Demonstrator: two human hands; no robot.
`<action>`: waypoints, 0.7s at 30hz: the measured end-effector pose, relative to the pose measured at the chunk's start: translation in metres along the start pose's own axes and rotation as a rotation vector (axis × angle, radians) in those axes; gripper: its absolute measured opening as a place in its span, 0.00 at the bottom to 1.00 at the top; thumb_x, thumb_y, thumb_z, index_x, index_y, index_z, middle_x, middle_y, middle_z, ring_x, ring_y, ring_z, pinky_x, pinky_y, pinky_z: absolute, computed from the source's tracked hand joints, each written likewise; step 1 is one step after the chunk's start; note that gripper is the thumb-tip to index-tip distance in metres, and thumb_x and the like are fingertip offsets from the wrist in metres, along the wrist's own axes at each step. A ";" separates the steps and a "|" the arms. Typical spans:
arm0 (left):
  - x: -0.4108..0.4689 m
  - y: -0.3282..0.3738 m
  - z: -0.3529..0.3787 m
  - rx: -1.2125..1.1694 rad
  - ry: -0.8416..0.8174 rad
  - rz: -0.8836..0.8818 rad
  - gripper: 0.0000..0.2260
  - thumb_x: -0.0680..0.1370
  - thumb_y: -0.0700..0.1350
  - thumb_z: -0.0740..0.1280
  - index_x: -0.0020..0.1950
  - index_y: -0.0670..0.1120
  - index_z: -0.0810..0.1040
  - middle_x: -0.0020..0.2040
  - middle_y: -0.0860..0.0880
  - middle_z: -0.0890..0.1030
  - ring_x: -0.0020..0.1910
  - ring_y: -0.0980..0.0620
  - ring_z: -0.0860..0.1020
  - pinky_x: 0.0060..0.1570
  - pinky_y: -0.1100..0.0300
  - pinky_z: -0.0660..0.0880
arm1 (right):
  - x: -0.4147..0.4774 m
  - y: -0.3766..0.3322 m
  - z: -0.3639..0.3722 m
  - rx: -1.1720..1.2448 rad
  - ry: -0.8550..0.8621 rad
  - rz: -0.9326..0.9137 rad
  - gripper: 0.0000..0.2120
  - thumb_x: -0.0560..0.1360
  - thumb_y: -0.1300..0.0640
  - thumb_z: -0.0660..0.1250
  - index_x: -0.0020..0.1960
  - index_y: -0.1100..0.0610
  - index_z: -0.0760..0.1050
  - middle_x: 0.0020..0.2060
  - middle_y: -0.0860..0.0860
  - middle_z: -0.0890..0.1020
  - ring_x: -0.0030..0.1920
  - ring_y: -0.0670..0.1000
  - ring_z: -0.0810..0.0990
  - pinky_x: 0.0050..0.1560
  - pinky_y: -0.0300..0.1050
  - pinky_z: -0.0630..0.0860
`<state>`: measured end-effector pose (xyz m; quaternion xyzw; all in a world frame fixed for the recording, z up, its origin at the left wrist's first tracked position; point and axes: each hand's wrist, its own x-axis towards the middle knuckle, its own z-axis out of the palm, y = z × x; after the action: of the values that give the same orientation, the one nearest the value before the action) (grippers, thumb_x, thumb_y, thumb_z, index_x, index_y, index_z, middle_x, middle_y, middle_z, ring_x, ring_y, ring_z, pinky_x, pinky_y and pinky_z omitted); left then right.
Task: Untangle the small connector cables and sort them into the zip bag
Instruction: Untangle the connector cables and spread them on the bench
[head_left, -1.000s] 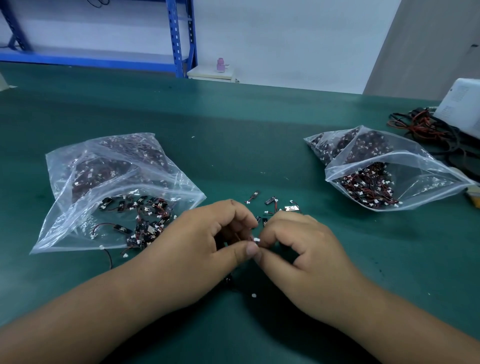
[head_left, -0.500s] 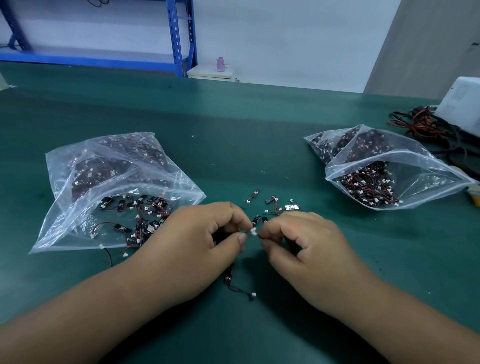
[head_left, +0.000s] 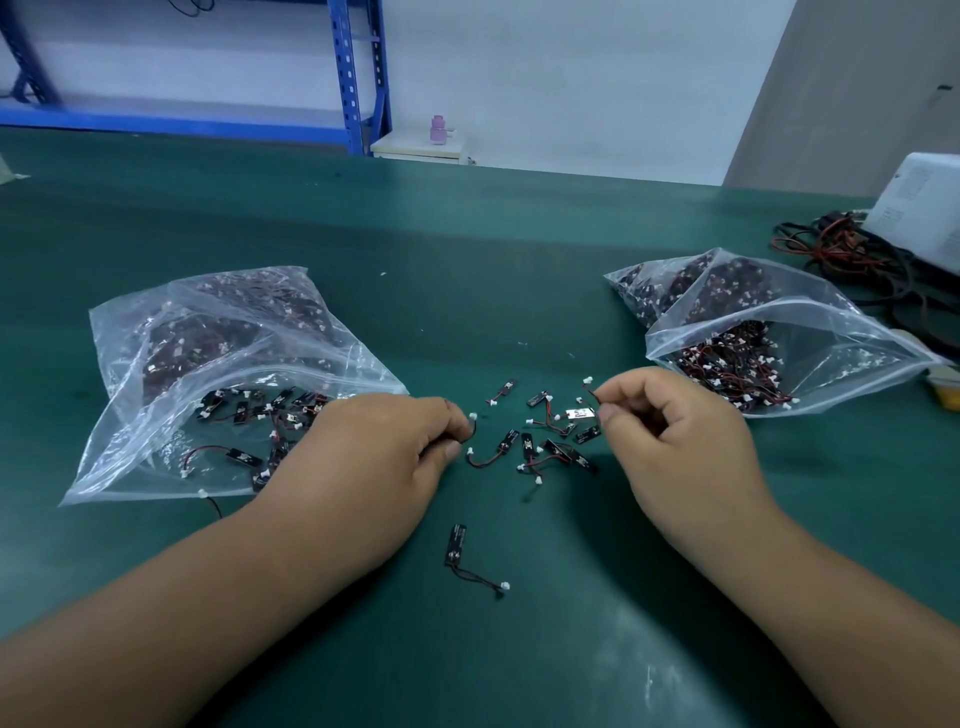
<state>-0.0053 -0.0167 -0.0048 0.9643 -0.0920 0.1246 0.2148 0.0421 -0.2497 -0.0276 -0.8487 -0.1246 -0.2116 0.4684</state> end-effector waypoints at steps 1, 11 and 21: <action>0.002 0.002 0.000 0.020 0.012 0.015 0.10 0.79 0.48 0.65 0.58 0.58 0.80 0.48 0.60 0.83 0.51 0.58 0.77 0.53 0.61 0.72 | 0.000 0.001 0.001 0.003 0.000 0.008 0.10 0.73 0.63 0.71 0.40 0.48 0.80 0.36 0.38 0.81 0.36 0.41 0.77 0.38 0.27 0.70; 0.004 0.003 0.003 0.184 -0.114 0.044 0.25 0.80 0.47 0.60 0.77 0.58 0.60 0.61 0.60 0.77 0.61 0.52 0.72 0.65 0.49 0.67 | 0.000 0.006 0.002 -0.017 -0.017 0.032 0.10 0.73 0.61 0.71 0.40 0.46 0.80 0.37 0.39 0.82 0.38 0.42 0.79 0.39 0.28 0.71; -0.007 0.005 -0.012 0.236 -0.182 0.140 0.23 0.78 0.66 0.50 0.68 0.61 0.70 0.63 0.65 0.72 0.64 0.59 0.68 0.66 0.55 0.64 | -0.003 0.003 -0.001 -0.008 -0.025 -0.008 0.11 0.73 0.61 0.70 0.44 0.44 0.79 0.36 0.39 0.80 0.34 0.42 0.76 0.35 0.28 0.69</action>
<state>-0.0154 -0.0147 0.0056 0.9813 -0.1629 0.0615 0.0817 0.0402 -0.2516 -0.0306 -0.8527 -0.1328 -0.2036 0.4624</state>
